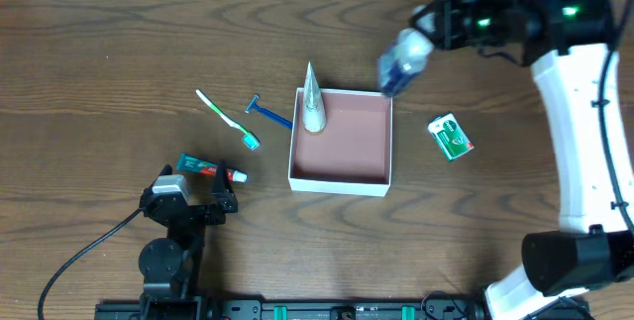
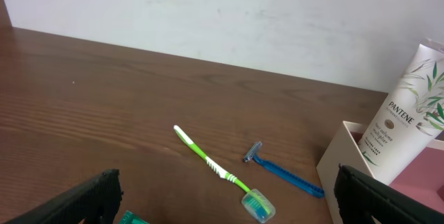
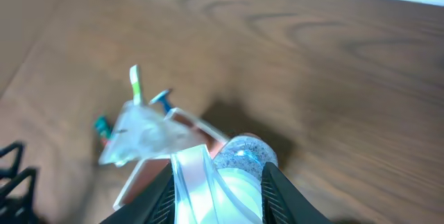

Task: Pack container
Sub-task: 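Carry the soap bottle with the right gripper into the box, release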

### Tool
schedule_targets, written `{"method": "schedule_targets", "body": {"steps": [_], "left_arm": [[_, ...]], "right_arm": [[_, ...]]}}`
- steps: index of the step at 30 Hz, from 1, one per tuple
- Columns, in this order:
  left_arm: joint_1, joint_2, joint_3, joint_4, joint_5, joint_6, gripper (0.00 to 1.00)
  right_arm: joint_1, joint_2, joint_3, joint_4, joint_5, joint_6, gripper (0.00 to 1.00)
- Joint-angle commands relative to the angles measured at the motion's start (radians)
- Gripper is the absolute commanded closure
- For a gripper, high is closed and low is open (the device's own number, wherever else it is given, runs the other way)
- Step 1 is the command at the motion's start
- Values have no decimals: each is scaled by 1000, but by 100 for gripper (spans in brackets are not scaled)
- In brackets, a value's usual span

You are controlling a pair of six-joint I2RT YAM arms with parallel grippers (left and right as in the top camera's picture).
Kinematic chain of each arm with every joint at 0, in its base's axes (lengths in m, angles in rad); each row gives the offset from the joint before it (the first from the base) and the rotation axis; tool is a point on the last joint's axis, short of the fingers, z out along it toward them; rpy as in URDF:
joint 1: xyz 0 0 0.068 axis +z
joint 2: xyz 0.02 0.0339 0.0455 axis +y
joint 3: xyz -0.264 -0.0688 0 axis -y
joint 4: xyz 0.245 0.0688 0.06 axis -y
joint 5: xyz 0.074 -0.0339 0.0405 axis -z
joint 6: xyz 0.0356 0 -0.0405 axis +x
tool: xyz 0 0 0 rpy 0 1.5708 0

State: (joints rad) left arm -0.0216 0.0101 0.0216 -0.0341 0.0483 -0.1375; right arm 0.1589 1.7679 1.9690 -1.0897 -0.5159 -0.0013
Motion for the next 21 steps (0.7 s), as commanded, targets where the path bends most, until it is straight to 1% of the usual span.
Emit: {"method": "schedule_targets", "body": {"steps": [1, 6, 12, 16, 21], "left_arm": [[4, -4, -18, -35, -19, 2, 2], [4, -4, -18, -36, -19, 2, 2], [4, -4, -18, -36, -19, 2, 2], [4, -4, -18, -36, -19, 2, 2], [4, -4, -18, -36, -19, 2, 2]], "right_arm": [[72, -26, 19, -2, -4, 7, 75], [161, -14, 17, -7, 107, 8, 75], [220, 20, 13, -8, 130, 27, 75], [257, 62, 12, -14, 174, 31, 74], [305, 113, 12, -30, 244, 56, 75]]}}
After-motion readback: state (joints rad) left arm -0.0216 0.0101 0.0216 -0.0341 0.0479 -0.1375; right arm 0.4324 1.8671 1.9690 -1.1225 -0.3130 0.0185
